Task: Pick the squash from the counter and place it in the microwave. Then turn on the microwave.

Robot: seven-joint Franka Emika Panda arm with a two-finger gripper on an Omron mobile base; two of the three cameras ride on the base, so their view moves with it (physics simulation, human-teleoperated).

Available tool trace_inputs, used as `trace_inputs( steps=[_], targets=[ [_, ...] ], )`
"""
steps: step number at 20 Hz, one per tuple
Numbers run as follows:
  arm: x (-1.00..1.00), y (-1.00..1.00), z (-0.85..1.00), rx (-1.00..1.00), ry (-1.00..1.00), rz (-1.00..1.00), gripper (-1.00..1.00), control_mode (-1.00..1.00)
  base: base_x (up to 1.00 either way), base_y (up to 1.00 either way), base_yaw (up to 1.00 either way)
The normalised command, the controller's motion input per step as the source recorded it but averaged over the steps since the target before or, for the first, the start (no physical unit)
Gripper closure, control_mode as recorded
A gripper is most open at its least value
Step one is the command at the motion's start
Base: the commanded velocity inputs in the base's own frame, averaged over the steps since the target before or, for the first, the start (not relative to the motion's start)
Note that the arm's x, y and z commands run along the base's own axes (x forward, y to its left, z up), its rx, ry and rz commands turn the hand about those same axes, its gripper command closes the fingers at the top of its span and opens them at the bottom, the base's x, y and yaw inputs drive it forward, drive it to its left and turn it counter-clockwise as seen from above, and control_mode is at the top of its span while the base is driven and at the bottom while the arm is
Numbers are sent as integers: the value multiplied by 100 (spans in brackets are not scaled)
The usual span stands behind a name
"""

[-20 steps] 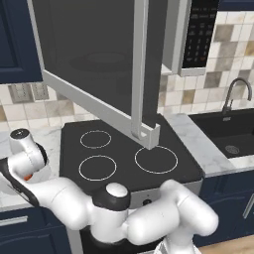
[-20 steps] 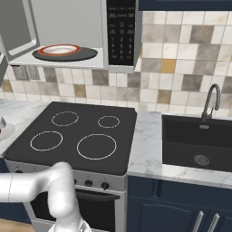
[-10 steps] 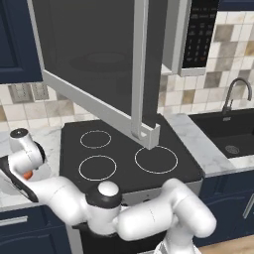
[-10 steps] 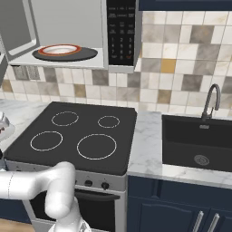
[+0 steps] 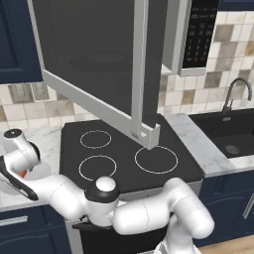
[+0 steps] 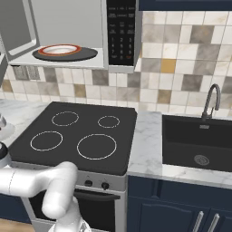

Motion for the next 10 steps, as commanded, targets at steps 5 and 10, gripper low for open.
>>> trace_inputs(
  steps=[5, 10],
  targets=[
    [0, 3, -15, 0, 4, 0, -100, -100, 0, 0, 0],
    [0, 12, -18, 0, 5, 0, 100, -100, 0, 0, 0]
  ],
)
